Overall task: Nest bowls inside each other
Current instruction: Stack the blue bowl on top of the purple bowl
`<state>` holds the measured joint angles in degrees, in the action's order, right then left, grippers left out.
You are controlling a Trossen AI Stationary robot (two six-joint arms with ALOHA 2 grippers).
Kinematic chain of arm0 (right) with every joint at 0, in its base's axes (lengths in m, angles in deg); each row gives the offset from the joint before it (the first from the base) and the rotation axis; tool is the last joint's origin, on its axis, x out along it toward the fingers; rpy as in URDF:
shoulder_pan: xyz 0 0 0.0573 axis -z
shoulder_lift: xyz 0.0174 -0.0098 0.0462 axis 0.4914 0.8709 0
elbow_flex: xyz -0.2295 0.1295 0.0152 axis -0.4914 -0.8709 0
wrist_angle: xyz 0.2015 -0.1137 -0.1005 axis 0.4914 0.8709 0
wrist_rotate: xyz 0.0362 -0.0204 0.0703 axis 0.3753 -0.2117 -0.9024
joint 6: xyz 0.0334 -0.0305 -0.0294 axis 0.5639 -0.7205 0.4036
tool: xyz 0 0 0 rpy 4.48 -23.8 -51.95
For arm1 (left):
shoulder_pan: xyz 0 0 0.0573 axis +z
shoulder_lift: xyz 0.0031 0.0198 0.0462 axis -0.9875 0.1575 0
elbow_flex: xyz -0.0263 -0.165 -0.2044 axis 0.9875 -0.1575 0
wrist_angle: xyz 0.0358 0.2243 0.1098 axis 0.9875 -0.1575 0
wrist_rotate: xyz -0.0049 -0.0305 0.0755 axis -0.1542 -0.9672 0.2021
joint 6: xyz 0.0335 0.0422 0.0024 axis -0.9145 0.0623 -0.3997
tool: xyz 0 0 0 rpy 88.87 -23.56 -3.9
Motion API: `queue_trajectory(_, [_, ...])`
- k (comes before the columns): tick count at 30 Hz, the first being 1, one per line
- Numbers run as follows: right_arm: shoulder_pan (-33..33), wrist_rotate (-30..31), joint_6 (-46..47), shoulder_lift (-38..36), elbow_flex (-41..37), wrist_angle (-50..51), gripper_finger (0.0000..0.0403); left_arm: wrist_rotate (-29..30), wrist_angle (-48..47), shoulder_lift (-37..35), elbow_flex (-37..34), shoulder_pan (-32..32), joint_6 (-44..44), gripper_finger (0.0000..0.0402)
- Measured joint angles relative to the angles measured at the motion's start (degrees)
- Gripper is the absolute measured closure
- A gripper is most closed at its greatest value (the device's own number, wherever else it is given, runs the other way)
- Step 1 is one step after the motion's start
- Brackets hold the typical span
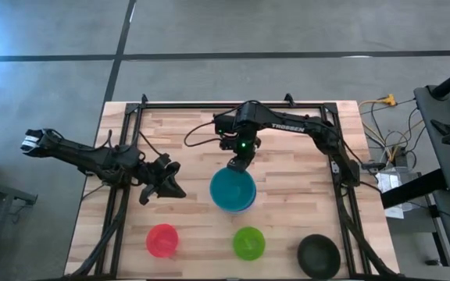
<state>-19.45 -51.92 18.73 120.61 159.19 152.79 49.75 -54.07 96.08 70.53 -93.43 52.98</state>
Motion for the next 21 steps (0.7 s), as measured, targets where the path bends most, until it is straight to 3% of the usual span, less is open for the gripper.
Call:
queue_trajectory(16, [-1.39,0.14,-1.11,-0.24,-2.80,-0.03,0.0387,-0.09,-1.27,0.07,0.00,0.00,-0.16,0.0400])
queue_trajectory(21, [-2.24,3.30,-1.32,-0.24,-4.58,-0.09,0.0387,-0.08,-1.26,0.07,0.00,0.00,0.13,0.0400])
